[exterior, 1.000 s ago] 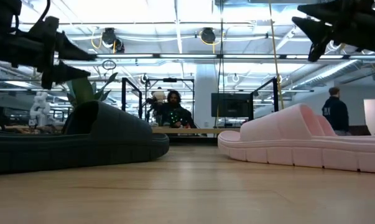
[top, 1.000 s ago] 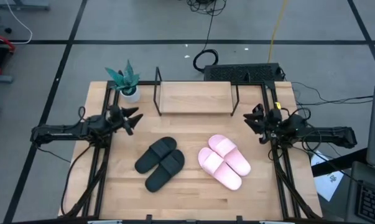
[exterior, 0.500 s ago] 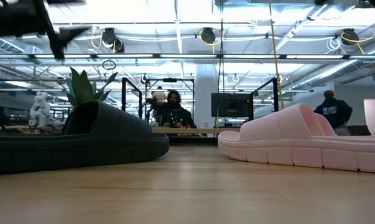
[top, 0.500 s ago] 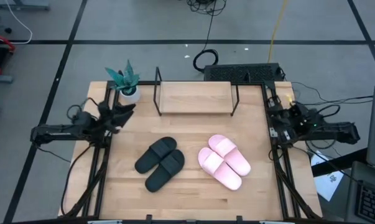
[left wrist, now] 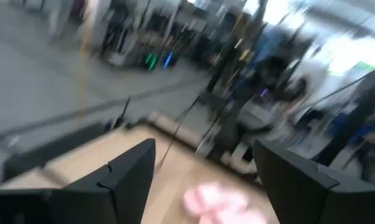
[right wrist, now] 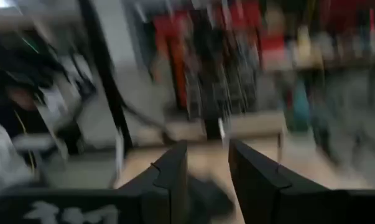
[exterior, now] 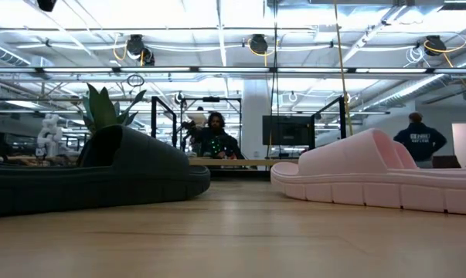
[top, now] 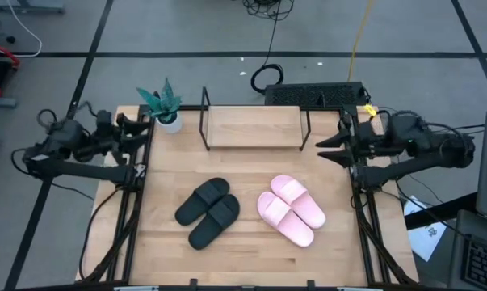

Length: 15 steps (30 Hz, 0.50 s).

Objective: Pick and place slides into the shelf
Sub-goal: Put the right pink slipper on the shelf

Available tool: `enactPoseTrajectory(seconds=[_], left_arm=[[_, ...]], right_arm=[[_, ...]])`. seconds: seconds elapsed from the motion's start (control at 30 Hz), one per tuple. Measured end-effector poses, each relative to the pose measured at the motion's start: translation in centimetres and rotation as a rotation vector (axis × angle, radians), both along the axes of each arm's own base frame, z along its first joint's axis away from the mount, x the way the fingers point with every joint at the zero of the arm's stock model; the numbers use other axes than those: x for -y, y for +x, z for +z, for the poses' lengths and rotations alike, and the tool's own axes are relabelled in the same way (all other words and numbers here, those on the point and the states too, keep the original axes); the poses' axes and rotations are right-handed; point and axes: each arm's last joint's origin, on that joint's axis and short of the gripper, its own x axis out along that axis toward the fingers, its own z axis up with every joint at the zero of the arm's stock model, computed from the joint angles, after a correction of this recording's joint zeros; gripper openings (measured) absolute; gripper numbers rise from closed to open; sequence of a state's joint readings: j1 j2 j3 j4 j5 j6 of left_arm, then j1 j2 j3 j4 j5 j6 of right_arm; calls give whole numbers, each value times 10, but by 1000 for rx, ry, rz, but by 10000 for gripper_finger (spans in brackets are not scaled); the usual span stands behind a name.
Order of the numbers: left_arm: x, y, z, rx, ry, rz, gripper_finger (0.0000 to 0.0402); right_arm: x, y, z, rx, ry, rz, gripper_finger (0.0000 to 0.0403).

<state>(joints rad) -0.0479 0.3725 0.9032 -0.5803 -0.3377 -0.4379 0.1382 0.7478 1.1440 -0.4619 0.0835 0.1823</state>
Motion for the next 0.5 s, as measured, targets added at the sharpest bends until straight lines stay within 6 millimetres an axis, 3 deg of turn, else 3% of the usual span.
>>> enactPoseTrajectory(seconds=[0.3, 0.5], left_arm=[[-1, 40, -11, -208, -82, 112, 273], [-3, 46, -13, -218, -91, 207, 273]], right_arm=[[-17, 20, -55, -766, 122, 8, 109], [-38, 30, -79, -949, 89, 189, 109]])
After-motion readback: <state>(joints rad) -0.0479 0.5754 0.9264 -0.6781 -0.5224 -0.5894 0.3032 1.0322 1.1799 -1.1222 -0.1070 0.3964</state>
